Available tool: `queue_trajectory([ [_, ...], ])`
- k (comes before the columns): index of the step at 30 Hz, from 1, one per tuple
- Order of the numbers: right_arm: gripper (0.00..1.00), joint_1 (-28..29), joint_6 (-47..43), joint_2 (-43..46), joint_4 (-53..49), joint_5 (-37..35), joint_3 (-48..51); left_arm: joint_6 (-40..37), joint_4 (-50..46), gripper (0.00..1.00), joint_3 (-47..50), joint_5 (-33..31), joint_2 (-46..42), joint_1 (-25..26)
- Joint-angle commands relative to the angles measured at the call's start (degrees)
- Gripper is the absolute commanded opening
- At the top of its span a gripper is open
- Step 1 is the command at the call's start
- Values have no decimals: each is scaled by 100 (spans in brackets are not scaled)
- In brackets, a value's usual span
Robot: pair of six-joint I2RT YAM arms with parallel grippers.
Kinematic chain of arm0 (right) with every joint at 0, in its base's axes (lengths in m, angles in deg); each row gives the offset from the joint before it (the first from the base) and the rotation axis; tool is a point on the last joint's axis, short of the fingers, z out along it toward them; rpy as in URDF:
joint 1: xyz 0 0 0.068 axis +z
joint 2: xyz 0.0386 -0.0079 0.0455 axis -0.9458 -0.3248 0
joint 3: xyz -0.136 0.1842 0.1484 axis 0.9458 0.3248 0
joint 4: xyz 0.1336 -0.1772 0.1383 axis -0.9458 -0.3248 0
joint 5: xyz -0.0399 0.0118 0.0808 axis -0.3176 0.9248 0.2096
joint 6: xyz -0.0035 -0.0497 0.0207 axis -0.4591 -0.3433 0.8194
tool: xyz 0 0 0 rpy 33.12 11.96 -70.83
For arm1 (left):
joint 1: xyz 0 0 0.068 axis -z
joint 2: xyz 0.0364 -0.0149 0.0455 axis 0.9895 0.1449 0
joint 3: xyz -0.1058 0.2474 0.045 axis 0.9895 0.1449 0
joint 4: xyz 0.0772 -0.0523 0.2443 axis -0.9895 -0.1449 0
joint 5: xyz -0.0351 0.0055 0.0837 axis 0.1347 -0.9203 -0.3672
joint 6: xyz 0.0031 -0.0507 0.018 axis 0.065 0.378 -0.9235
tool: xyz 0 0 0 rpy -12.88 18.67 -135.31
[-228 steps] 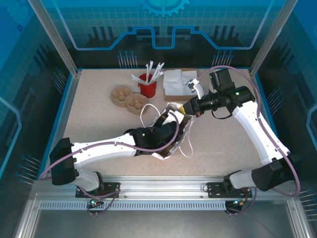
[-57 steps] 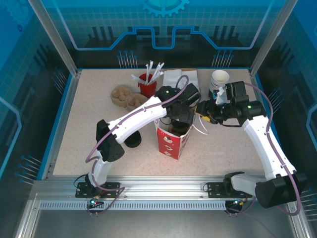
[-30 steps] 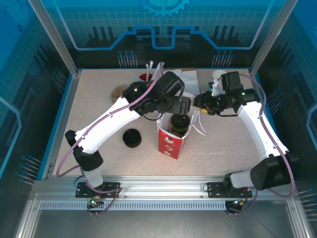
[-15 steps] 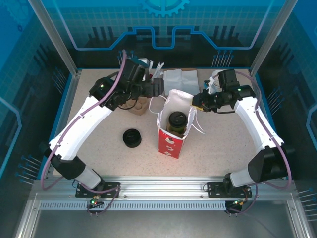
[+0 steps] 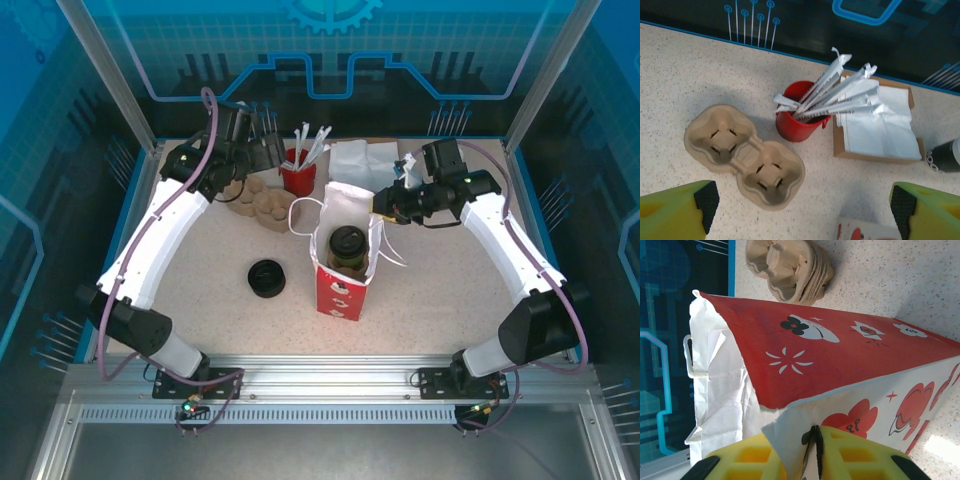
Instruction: Pack the takeout coffee
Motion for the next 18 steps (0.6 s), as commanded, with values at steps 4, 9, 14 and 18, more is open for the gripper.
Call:
queue_trajectory([
  [4,31,58,-159,-79,-190,199,-409,-432,986,90,145,462,455,-80],
  [9,37,-109,-534,0,-734,231,-718,-965,1593,89,99,612,906,-119],
  [14,39,-464,-863,364,-1126,260,-762,-1203,1553,85,-528,648,1680,-181],
  [18,39,-771,-1038,808,-1357,297,-571,-1184,1440,81,-1116,626,2302,-204],
])
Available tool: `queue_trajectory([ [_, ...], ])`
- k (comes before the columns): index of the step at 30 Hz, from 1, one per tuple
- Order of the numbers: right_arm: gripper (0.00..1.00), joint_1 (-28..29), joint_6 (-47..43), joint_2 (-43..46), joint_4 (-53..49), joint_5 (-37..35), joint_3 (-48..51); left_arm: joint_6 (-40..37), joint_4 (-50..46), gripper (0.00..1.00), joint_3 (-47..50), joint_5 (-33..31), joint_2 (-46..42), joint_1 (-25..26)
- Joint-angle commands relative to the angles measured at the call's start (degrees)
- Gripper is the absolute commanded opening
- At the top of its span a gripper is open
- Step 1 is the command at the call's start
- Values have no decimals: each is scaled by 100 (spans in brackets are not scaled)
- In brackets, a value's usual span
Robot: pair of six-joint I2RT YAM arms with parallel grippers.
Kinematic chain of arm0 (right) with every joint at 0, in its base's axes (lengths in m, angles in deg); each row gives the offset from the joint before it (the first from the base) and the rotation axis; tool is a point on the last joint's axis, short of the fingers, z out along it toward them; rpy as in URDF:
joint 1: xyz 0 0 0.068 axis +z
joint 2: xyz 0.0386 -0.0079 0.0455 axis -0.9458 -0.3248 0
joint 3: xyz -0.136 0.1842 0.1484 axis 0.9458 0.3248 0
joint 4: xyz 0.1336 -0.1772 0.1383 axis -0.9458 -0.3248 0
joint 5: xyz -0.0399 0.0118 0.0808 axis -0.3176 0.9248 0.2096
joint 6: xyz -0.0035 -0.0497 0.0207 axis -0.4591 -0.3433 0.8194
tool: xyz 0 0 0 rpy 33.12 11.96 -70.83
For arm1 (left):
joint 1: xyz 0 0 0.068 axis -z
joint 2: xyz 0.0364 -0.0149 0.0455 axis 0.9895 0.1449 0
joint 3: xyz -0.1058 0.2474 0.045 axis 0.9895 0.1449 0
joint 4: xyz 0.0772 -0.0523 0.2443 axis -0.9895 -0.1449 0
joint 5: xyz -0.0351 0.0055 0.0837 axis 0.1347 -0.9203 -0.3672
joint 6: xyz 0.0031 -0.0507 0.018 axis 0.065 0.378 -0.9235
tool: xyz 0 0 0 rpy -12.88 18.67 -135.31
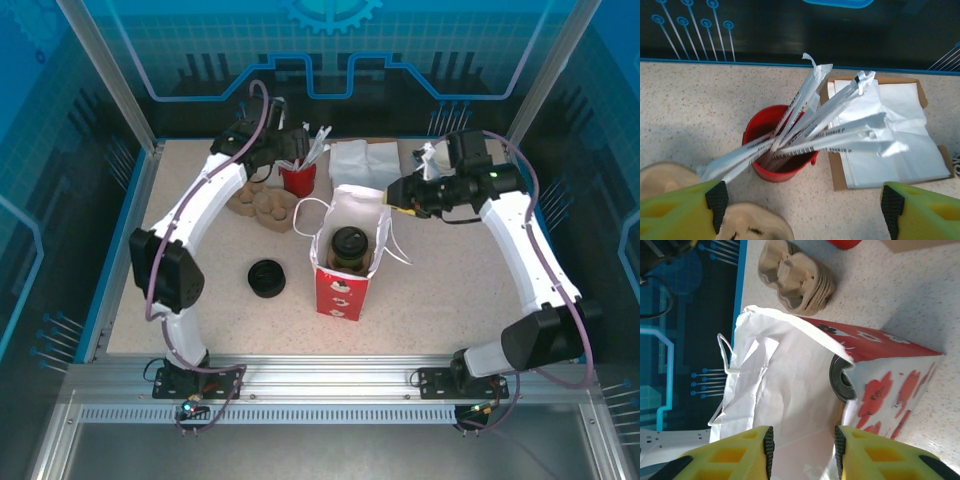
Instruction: Pack the takeout coffee
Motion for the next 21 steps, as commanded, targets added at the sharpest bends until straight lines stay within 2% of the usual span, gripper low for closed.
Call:
queue_trajectory([
  [1,39,-240,-321,538,-435,190,106,-176,19,80,-571,87,397,-74],
  [8,40,-601,-342,1341,-487,325,736,-222,-70,78,-1320,-45,1086,-87],
  [11,40,-642,-359,1534,-536,338,904,-185,-128,73,-1554,-90,1250,-114],
  [17,39,-681,-333,1720,-580,455,1110,-138,-287,64,-1633,-263,1329,-123],
  [21,39,-679,-395,1778,-624,428,1156,-114,-347,62,-1590,-188,1321,-123],
])
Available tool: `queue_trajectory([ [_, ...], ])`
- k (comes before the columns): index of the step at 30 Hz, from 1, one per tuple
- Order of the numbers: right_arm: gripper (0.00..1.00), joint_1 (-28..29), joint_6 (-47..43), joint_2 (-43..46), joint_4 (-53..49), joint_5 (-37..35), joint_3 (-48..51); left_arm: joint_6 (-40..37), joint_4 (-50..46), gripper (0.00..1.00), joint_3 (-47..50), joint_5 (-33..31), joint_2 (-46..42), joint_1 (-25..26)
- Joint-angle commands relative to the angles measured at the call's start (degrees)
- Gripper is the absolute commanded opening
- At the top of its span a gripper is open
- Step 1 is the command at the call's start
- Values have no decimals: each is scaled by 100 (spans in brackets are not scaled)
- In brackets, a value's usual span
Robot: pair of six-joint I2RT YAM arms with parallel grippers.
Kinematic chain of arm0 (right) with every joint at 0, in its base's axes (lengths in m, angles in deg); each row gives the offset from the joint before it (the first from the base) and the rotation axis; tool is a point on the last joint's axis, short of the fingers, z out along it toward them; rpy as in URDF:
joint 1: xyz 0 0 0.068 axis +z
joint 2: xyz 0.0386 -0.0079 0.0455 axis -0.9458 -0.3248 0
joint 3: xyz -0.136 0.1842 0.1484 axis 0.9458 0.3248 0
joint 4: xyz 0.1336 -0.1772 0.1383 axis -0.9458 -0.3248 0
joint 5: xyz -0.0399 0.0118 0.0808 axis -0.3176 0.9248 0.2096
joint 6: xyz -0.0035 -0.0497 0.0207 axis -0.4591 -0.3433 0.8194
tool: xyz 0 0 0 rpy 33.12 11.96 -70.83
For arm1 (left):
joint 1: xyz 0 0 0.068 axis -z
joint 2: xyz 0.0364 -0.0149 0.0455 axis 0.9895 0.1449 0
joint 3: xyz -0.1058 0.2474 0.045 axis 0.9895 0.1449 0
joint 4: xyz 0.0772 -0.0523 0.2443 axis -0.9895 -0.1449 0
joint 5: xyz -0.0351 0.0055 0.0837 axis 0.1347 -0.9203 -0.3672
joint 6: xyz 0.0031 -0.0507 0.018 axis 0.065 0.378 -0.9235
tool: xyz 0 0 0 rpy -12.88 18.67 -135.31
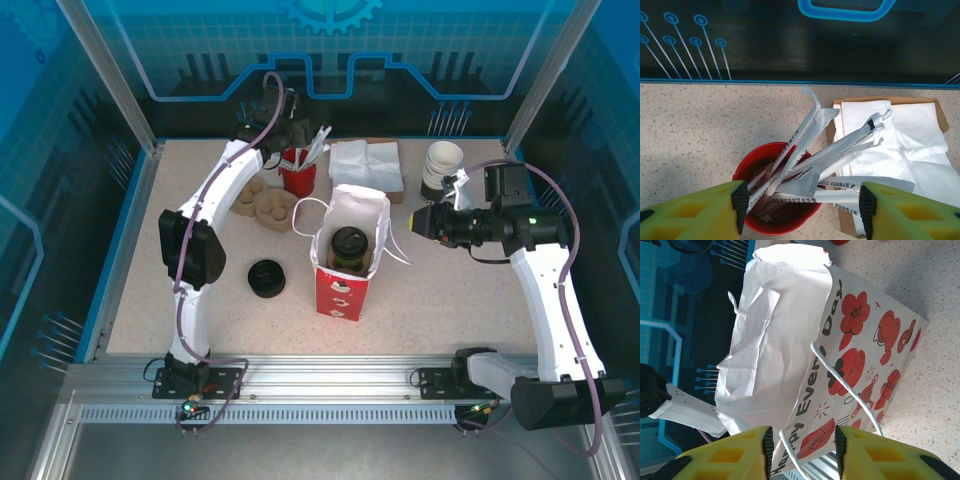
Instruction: Pack the takeout coffee
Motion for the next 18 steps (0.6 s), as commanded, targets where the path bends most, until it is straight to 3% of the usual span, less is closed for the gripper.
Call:
queue_trajectory([
  [1,39,-84,-133,136,-167,133,106,-3,-161,62,-131,-58,70,-51],
  [18,38,-28,-83,15,-41,159,124,33,-177,57,-148,74,245,-110],
])
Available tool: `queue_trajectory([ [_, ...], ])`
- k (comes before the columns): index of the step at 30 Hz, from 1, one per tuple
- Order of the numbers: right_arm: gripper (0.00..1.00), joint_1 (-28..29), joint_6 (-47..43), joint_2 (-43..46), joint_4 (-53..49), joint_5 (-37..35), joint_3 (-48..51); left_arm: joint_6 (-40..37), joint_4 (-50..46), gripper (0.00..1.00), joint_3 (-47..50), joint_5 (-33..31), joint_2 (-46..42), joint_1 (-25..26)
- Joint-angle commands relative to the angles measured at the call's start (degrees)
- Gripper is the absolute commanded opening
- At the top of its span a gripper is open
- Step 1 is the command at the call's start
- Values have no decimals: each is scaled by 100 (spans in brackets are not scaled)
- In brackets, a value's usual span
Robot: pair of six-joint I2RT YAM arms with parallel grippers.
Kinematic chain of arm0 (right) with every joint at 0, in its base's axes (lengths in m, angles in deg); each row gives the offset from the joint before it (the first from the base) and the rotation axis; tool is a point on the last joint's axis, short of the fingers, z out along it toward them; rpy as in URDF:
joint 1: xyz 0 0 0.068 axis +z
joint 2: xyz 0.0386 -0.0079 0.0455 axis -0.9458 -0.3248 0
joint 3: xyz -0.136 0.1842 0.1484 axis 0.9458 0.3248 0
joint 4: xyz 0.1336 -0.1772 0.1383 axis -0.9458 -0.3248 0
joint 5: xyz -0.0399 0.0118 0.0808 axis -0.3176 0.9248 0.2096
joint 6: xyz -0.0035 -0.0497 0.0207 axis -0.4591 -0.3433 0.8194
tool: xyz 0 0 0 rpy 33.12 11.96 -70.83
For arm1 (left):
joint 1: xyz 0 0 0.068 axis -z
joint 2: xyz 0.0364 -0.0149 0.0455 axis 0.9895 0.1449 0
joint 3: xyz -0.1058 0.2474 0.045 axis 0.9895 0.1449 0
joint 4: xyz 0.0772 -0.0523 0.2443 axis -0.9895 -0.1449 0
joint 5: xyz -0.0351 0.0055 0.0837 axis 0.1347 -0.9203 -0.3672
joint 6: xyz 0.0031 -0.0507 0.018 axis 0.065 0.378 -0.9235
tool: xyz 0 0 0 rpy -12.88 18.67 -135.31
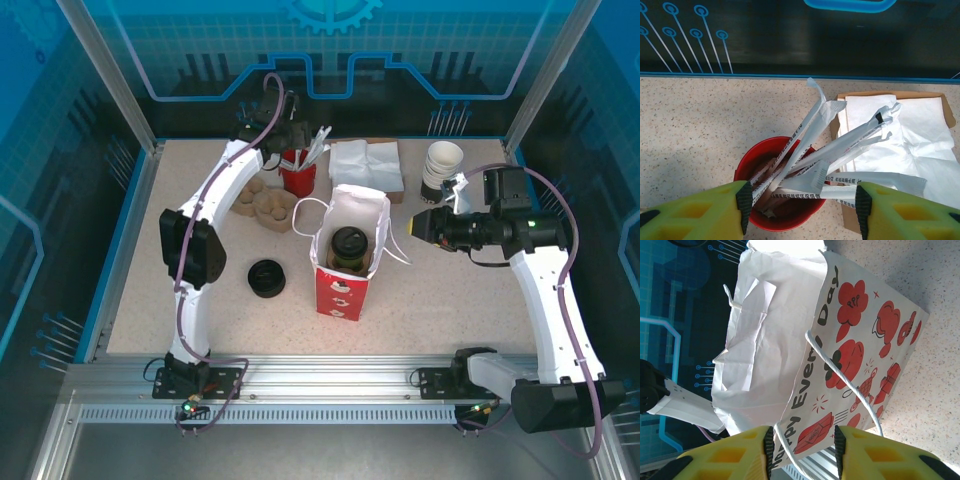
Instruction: Pack the takeout coffee
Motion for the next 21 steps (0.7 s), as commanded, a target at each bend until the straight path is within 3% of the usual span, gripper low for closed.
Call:
queue_trajectory([
  [1,38,-26,-77,-53,-27,132,-48,26,-82,54,-166,83,200,-86],
  [9,38,-28,-93,-132,-10,120,-27,-34,-67,46,-268,122,334,-108],
  [16,38,-15,-111,-304,-12,133,-259,-174,110,26,-389,195,203,-103],
  [21,37,-7,-98,-397,34,142,-359,-258,102,24,-417,197,-21,-103],
])
